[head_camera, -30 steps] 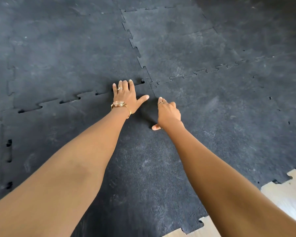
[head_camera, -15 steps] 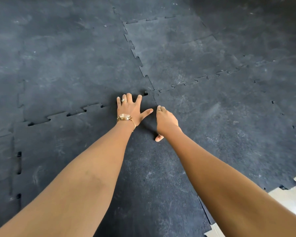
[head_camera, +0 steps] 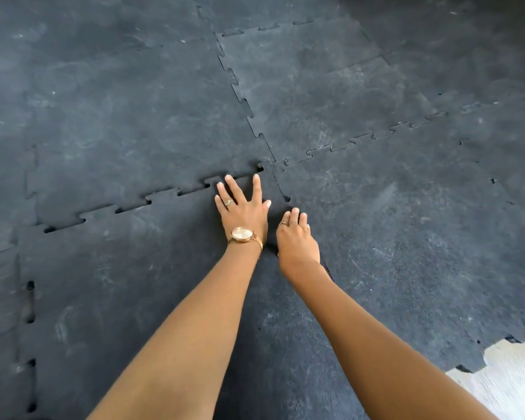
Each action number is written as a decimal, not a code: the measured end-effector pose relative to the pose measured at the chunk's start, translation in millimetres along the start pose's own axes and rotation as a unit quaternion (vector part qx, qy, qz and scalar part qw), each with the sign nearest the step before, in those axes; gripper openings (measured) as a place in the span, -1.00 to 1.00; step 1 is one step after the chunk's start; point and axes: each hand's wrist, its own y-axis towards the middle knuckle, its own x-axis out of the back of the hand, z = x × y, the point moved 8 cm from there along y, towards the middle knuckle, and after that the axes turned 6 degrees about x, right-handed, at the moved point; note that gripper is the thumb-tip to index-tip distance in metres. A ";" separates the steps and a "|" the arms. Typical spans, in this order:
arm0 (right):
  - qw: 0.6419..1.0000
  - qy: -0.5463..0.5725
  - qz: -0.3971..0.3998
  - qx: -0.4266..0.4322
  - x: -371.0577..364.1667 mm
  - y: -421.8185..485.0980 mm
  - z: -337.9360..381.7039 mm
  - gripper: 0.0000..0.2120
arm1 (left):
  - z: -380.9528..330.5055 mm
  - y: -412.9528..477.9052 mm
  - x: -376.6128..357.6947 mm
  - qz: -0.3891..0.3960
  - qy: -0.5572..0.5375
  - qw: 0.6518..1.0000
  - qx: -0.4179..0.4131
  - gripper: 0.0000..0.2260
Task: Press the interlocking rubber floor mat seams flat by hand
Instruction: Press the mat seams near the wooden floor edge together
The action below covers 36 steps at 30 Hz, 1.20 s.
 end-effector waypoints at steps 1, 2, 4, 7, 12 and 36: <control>1.000 0.004 0.006 0.002 0.3 2.7 -1.6 -0.18 | -2.8 0.3 -2.0 0.007 0.013 1.000 -0.002 -0.44; 1.000 0.007 0.014 0.003 1.2 4.8 -4.0 -0.19 | -4.1 2.3 -2.9 0.016 0.030 0.999 -0.005 -0.44; 1.000 0.007 0.028 0.014 3.2 6.6 -9.6 -0.22 | -5.0 5.6 -0.3 0.032 0.066 0.997 -0.010 -0.42; 0.998 -0.004 0.045 0.034 0.3 4.4 -13.6 -0.24 | -4.4 7.0 7.6 0.065 0.099 0.993 -0.017 -0.40; 0.998 -0.029 0.063 -0.001 13.0 6.2 -1.3 -0.36 | -0.2 7.0 27.0 0.132 0.097 0.986 -0.037 -0.28; 0.999 -0.026 0.014 0.024 44.2 64.3 -5.7 0.19 | 0.8 51.0 49.4 0.075 0.380 0.909 -0.155 0.47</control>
